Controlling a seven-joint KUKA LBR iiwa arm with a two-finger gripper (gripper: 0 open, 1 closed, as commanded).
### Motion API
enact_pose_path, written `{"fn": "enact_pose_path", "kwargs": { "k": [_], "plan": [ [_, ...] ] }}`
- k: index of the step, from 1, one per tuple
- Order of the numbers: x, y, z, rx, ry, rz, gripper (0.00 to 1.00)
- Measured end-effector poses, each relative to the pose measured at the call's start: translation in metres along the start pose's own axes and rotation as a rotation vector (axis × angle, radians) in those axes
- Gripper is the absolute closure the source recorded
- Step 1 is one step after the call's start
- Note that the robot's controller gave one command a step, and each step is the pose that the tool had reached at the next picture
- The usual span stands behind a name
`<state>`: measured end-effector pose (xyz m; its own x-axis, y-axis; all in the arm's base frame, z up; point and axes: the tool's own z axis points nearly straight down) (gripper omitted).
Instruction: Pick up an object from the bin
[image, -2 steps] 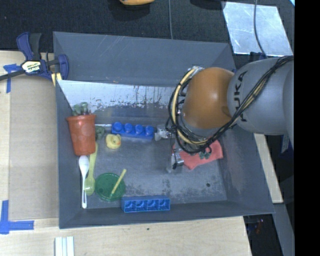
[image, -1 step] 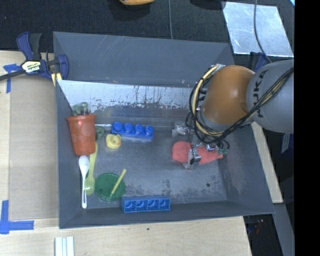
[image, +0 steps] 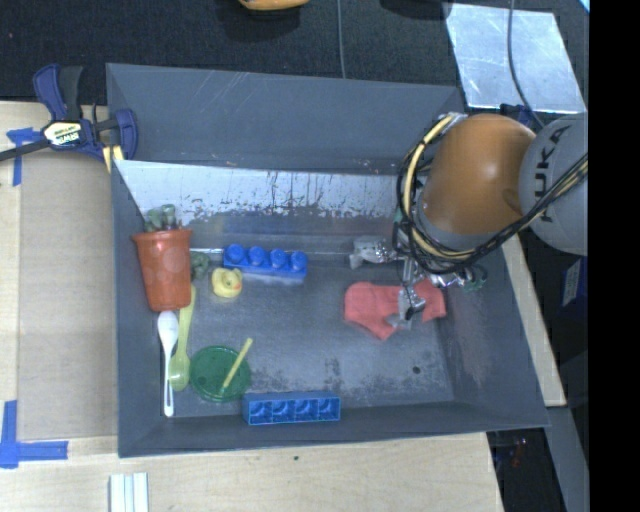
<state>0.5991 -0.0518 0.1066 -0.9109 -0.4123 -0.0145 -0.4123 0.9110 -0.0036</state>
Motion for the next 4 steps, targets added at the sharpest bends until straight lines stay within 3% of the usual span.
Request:
{"fn": "enact_pose_path", "kwargs": {
  "k": [1,2,3,4],
  "plan": [
    [0.028,-0.044,0.035,0.004,0.001,0.357,1.0],
    [0.028,-0.044,0.035,0.004,0.001,0.357,1.0],
    [0.035,-0.041,-0.027,0.001,0.006,0.383,1.0],
    [0.035,-0.039,-0.065,0.002,0.005,0.379,1.0]
  ]
}}
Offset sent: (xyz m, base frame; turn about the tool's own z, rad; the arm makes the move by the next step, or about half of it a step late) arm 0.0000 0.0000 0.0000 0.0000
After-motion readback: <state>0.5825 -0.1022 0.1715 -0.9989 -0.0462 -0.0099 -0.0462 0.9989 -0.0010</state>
